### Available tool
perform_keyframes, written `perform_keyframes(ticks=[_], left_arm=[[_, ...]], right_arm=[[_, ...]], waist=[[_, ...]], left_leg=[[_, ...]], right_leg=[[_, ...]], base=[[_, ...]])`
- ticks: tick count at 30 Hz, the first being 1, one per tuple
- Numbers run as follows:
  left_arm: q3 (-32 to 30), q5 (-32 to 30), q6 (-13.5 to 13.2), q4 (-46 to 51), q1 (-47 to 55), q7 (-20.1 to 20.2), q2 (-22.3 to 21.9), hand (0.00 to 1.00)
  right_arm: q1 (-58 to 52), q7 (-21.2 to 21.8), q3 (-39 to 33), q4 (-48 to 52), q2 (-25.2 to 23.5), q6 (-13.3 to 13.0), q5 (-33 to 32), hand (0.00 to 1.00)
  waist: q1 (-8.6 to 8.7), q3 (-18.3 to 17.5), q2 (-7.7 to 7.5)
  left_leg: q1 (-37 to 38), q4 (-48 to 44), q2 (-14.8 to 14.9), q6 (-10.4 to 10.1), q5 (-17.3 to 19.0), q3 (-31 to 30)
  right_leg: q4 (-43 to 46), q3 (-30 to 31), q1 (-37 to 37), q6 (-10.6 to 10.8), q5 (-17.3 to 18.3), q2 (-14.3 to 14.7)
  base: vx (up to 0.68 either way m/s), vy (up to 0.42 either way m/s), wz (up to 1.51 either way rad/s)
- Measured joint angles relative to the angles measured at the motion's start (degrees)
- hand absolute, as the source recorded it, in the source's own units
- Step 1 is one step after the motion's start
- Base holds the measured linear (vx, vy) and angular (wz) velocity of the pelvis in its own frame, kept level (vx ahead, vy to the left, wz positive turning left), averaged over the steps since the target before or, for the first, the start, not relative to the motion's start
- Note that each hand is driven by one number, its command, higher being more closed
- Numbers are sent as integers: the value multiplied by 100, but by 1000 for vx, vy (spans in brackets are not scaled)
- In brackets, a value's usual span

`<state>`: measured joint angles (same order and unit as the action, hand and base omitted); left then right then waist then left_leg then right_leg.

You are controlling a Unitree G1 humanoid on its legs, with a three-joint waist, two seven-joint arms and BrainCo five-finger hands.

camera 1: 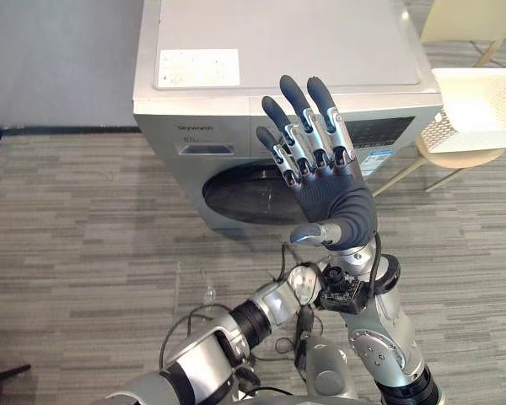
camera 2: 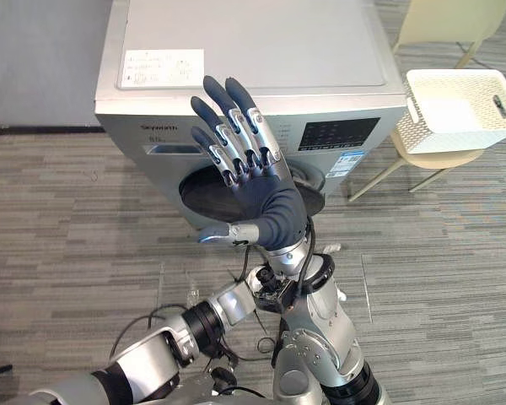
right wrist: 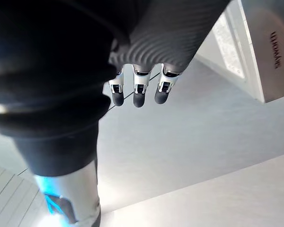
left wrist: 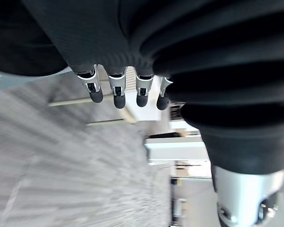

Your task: Pick up the laundry basket with both hands and put the clothes into the washing machine.

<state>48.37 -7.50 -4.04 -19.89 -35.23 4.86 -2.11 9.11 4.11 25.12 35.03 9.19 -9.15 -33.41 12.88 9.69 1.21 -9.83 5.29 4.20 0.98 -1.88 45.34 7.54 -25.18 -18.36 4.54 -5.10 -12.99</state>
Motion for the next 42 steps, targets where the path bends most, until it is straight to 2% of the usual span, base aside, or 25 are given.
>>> perform_keyframes(ticks=[1, 3, 5, 7, 8, 9, 10, 11, 14, 16, 20, 22, 25, 29, 31, 34, 36, 37, 38, 39, 40, 42], left_arm=[[177, -172, -446, 906, 65, -4, 435, 0], [319, -510, -793, 1181, 200, -35, 694, 0], [328, -847, -909, 860, 527, 43, 811, 0], [378, -1188, -995, 363, 834, 341, 995, 0], [433, -1511, -1013, -196, 993, 561, 1116, 0], [565, -1839, -974, -891, 1043, 712, 1189, 0], [569, -2029, -919, -1236, 1061, 759, 1182, 0], [563, -2362, -792, -1783, 1022, 768, 1194, 0], [527, -2995, -584, -2437, 566, 730, 1076, 0], [265, -3223, -435, -2668, -148, 499, 757, 0], [-275, -3377, -273, -2939, -1127, 140, 238, 0], [-727, -3425, -137, -3229, -1624, -184, -82, 0], [-1382, -3606, 140, -3493, -1920, -559, -273, 0], [-2602, -3333, 324, -3506, -2520, -1112, -320, 0], [-3223, -2899, 367, -3642, -2757, -1344, -241, 0], [-3560, -2681, 389, -3703, -2692, -1304, 28, 0], [-3549, -2686, 424, -3701, -2684, -1096, 350, 0], [-3555, -2686, 428, -3687, -2705, -1070, 488, 0], [-3557, -2684, 427, -3684, -2704, -1064, 579, 0], [-3567, -2648, 417, -3685, -2687, -985, 678, 0], [-3577, -2498, 383, -3684, -2663, -974, 685, 0], [-3696, -2196, 393, -3691, -2671, -1012, 739, 0]], right_arm=[[-73, 33, -63, -234, 163, -75, -3, 0], [-183, 123, -79, -372, 341, -139, -47, 0], [-238, 248, -43, -641, 259, -156, -44, 0], [-211, 248, -324, -848, 276, -151, -27, 0], [-202, 249, -627, -971, 266, -155, -25, 0], [-187, 234, -878, -1067, 245, -156, -26, 0], [-110, 234, -941, -1132, 254, -156, -24, 0], [104, 224, -961, -1230, 266, -150, -25, 0], [375, 211, -978, -1179, 280, -157, -25, 0], [236, 177, -994, -1033, 367, -158, -7, 0], [123, 59, -874, -648, 219, -161, 51, 0], [59, -46, -688, -346, -46, -167, 170, 0], [57, -75, -324, -191, -140, -267, 205, 0], [63, -302, -236, -161, -195, -375, 226, 0], [49, -396, -237, -67, -216, -419, 248, 0], [51, -383, -238, 244, -209, -485, 227, 0], [53, -277, -256, 486, -153, -661, 151, 0], [0, -218, -275, 513, -141, -785, 65, 0], [-16, -177, -247, 502, -151, -800, -8, 0], [-203, -97, -235, 587, -130, -871, -135, 0], [-194, -26, -227, 616, -42, -952, -304, 0], [-109, -41, -284, 613, 172, -1060, -524, 0]], waist=[[-65, 0, 6], [-117, -2, 26], [-118, 3, 37], [-112, 69, 138], [-107, 110, 194], [-99, 110, 120], [-123, 123, 129], [-109, 219, 151], [99, 602, 150], [196, 909, 112], [188, 1376, 56], [183, 1705, 16], [211, 1901, -38], [257, 2015, -36], [299, 2103, -30], [350, 2103, -30], [362, 2104, -21], [361, 2097, -6], [348, 2094, -11], [407, 2037, -114], [346, 2041, -99], [374, 2095, -18]], left_leg=[[-14, 0, 18, 0, 0, -66], [-35, -2, 43, 0, 0, -189], [-43, -39, 77, 3, -1, -342], [-32, -138, 147, 52, 29, -510], [-24, -144, 174, 48, 32, -591], [-10, -134, 69, 37, 37, -597], [-13, -120, 57, 31, 40, -574], [-55, -128, 75, 30, 39, -486], [-54, -139, 74, 30, 39, -275], [-98, -142, 74, 22, 45, -111], [-309, -347, 149, -78, 139, 58], [-464, -598, 250, -132, 235, 184], [-632, -896, 421, -200, 473, 450], [-996, -1029, 527, -225, 548, 785], [-1054, -1139, 652, -312, 653, 1014], [-1022, -1198, 706, -321, 674, 1226], [-973, -1216, 723, -287, 696, 1284], [-986, -1366, 810, -334, 842, 1292], [-1011, -1483, 917, -433, 935, 1358], [-1018, -1765, 899, -648, 1186, 1409], [-1082, -2042, 1023, -761, 1369, 1582], [-1088, -2290, 1200, -901, 1479, 1750]], right_leg=[[-8, -42, 19, -1, 0, 1], [-2, -156, 55, -1, 1, 2], [69, -265, 106, -12, 8, 13], [714, -314, -119, -246, 207, -95], [657, -186, -207, -182, 410, -35], [328, -103, -264, -322, 173, 18], [233, -123, -251, -337, 190, 24], [35, 44, -252, -442, 90, 110], [-86, 329, -360, -496, -29, 142], [-90, 516, -544, -533, -140, 182], [128, 538, -875, -512, -143, 160], [598, 515, -1200, -384, 5, 78], [1095, 573, -1623, -373, 207, 65], [1243, 657, -2162, -379, 236, 111], [1243, 657, -2272, -379, 236, 202], [1268, 654, -2304, -379, 235, 235], [2133, 673, -2740, -385, 232, 94], [2559, 636, -3278, -328, 615, 169], [1821, 602, -3236, -322, 459, 334], [132, 471, -2919, -728, -931, 466], [-194, 329, -2802, -957, -766, 551], [-193, 344, -2855, -1010, -725, 663]], base=[[103, -181, 10], [107, -156, 21], [139, -161, 33], [156, -143, 37], [128, -142, 43], [126, -161, 30], [126, -200, -16], [112, -162, -62], [79, -153, -59], [67, -145, -45], [60, -95, -20], [100, -125, -12], [129, -165, -30], [136, -171, -28], [146, -128, -26], [186, -143, -24], [244, -139, -23], [255, -179, -29], [265, -273, -9], [277, -293, -27], [261, -243, -25], [201, -51, -59]])
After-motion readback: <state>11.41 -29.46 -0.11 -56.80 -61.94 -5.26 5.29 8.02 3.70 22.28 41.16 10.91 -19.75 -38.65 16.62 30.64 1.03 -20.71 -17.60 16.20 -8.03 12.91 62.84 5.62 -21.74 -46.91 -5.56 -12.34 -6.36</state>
